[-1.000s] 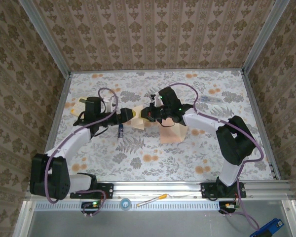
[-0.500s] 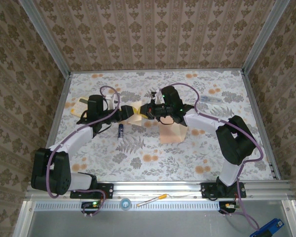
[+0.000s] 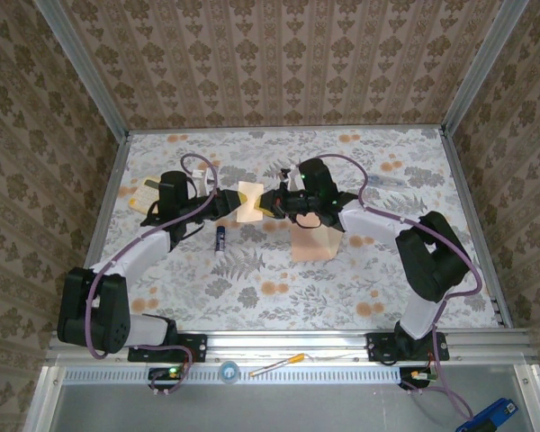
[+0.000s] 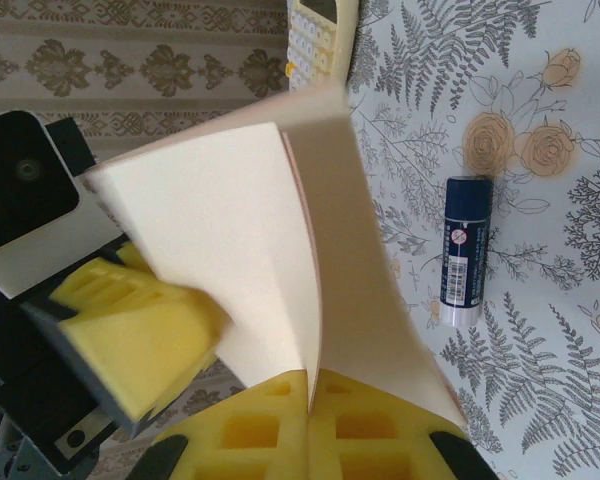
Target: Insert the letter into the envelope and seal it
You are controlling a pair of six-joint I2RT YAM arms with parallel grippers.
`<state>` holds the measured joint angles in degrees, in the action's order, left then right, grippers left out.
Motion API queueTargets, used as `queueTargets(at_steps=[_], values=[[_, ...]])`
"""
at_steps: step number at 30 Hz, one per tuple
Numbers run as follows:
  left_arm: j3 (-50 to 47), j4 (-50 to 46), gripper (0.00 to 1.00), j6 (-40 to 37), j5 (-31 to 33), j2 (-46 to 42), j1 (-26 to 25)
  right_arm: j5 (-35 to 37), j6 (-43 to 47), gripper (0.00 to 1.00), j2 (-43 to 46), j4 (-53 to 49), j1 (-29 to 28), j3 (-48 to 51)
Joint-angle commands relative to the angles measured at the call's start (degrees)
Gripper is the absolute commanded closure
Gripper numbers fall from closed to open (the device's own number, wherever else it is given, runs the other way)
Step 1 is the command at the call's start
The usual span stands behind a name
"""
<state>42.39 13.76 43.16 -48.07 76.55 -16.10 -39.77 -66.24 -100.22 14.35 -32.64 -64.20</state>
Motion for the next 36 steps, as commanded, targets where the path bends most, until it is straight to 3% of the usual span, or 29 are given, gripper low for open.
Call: queueTargets(at_steps=[1,3,6,9,14,22,36], values=[[0.3,2.0,0.97,0.3,-1.8,0.3,-0.4,-1.4,0.0,1.0,2.1,1.8,0.4,0.8],[0.5,1.8,1.0,0.4,-1.8,0.4,-0.3,-1.7,0.3,1.0,2.3,2.0,0.5,0.7],[0.7,2.4,1.0,1.1,-1.8,0.5,0.1,-2.6,2.1,0.65,2.9,1.2,1.1,0.8],[0.5,5.0,1.0,3.4,-2.9,0.6,0.6,-2.9,6.2,0.38,4.8,-2.2,2.7,1.5],[0.9,12.4,1.0,8.7,-5.0,1.2,0.8,-6.7,11.6,0.19,7.5,-2.5,6.4,4.1],[1.5,18.0,1.0,11.7,-7.3,2.7,-0.1,-12.8,14.0,0.16,8.0,6.6,8.1,7.5],[1.2,21.1,1.0,13.6,-7.3,3.0,-1.9,-15.1,9.6,0.21,3.0,20.2,7.0,6.1]])
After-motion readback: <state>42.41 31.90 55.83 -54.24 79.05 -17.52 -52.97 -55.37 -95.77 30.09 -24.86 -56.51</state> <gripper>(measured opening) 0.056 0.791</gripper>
